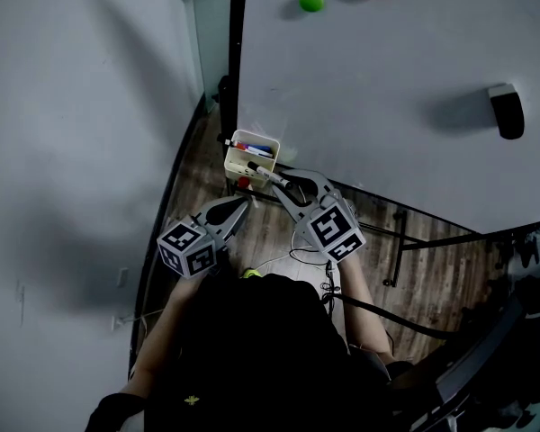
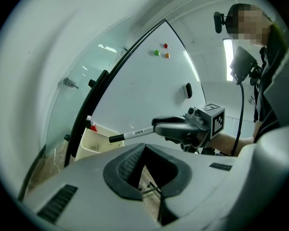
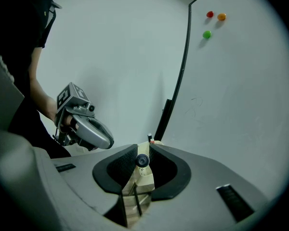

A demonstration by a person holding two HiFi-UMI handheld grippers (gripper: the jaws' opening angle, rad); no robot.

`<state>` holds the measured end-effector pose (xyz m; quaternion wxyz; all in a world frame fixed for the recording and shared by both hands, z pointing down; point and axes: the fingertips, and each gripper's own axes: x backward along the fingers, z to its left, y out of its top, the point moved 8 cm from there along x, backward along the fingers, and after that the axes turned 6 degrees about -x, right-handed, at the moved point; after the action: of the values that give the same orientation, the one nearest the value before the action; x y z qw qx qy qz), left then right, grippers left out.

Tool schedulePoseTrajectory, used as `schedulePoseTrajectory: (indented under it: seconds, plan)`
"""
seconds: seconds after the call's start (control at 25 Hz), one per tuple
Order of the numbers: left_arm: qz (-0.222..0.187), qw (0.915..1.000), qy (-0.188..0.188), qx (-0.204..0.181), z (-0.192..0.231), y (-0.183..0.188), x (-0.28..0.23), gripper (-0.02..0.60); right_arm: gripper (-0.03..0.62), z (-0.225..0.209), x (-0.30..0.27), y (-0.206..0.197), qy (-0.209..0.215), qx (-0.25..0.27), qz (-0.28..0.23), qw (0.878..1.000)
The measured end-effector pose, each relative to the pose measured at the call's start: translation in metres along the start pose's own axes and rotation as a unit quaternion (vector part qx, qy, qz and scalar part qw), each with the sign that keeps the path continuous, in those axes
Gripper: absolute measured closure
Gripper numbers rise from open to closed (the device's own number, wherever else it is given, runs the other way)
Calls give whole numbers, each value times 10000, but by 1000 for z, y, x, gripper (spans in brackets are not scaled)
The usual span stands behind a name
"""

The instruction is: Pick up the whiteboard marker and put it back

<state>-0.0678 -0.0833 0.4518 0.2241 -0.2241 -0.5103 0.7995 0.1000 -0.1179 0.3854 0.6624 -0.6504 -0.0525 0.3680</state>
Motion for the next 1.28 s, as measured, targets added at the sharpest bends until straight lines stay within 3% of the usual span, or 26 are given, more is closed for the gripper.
schedulePoseTrajectory:
  seconds: [0.4,1.28]
  plan:
    - [-69,9999,63,-140,-4,2,1,561,519,3,6,3,-39,1,-47,10000]
    - [-82,9998,-123,152,1,-4,3,560,519,-8,-2,6,-248,-49,-95,9996]
